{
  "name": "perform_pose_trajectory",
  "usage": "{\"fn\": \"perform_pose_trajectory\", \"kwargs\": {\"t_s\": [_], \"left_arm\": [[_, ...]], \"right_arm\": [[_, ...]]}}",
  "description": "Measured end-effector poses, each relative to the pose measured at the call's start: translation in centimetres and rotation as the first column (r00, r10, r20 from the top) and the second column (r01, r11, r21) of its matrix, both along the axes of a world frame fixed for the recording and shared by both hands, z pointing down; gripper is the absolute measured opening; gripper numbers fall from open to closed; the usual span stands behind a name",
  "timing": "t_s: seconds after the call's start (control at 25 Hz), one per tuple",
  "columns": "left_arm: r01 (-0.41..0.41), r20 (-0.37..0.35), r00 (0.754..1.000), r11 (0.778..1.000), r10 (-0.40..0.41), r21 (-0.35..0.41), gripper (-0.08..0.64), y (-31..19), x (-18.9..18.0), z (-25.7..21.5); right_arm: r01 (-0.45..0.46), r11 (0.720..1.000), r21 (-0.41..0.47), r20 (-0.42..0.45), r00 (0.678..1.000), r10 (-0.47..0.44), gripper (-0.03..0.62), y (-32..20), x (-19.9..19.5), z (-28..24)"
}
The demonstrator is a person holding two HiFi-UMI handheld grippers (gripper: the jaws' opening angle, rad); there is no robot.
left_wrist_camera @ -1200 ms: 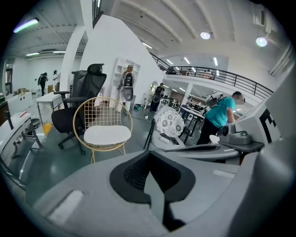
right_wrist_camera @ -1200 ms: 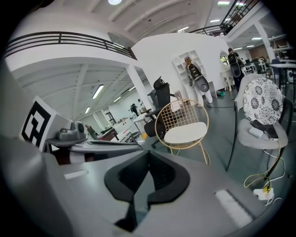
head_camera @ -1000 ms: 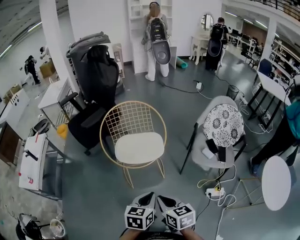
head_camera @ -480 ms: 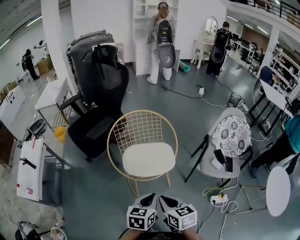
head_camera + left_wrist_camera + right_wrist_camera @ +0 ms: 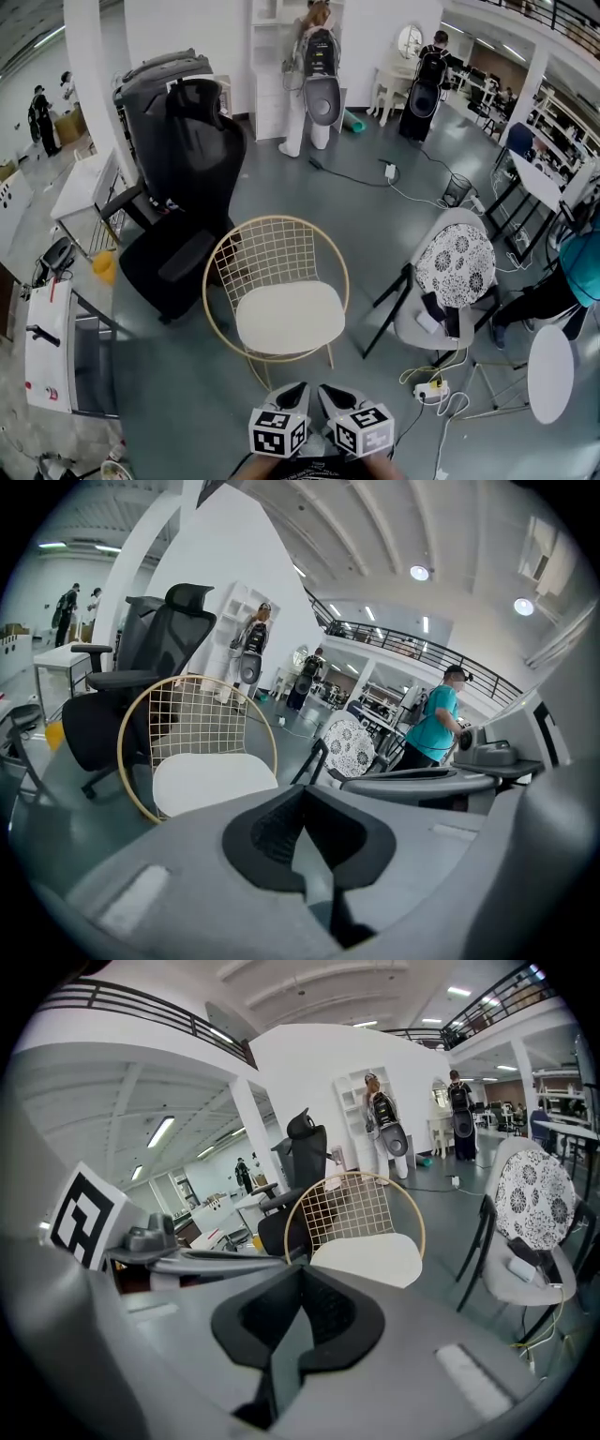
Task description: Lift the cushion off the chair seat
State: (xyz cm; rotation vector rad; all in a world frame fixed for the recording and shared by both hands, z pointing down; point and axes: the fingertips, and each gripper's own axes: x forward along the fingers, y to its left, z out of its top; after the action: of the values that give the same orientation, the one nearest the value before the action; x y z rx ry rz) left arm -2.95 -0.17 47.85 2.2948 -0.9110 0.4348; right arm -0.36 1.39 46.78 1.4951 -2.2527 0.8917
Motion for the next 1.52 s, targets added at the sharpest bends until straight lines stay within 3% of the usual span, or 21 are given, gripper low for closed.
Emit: {"fn": "perform_pose_trajectory", "kwargs": {"t_s": [0.28,0.64,0.92,1.12,1.36,1.52], "left_arm": [[0.040,0.034,0.999,0.999,-0.040,-0.006,-0.009,-3.1,1.0,1.1],[0.194,0.090,0.978,0.980,-0.189,-0.042,-0.009,-8.6,3.3,2.1],[0.283,0.125,0.954,0.957,-0.274,-0.061,-0.009,-12.0,6.1,4.1],[0.379,0.172,0.916,0.922,-0.361,-0.081,-0.008,-12.1,6.2,5.4],[0.532,0.250,0.832,0.840,-0.495,-0.107,-0.008,-10.9,3.7,6.6],[0.582,0.256,0.800,0.805,-0.542,-0.114,-0.008,-11.0,2.9,6.9]], "right_arm": [[0.035,0.999,-0.028,0.032,0.999,-0.034,-0.003,-3.0,1.3,1.4],[0.223,0.974,-0.025,0.079,0.972,-0.221,-0.003,-10.1,3.6,1.4],[0.307,0.951,-0.044,0.133,0.945,-0.299,-0.003,-14.3,7.0,2.9],[0.408,0.912,-0.056,0.177,0.902,-0.393,-0.003,-16.3,7.4,4.5],[0.538,0.839,-0.076,0.245,0.826,-0.508,-0.003,-16.2,5.7,6.1],[0.574,0.814,-0.093,0.275,0.800,-0.533,-0.003,-15.3,4.9,6.6]]}}
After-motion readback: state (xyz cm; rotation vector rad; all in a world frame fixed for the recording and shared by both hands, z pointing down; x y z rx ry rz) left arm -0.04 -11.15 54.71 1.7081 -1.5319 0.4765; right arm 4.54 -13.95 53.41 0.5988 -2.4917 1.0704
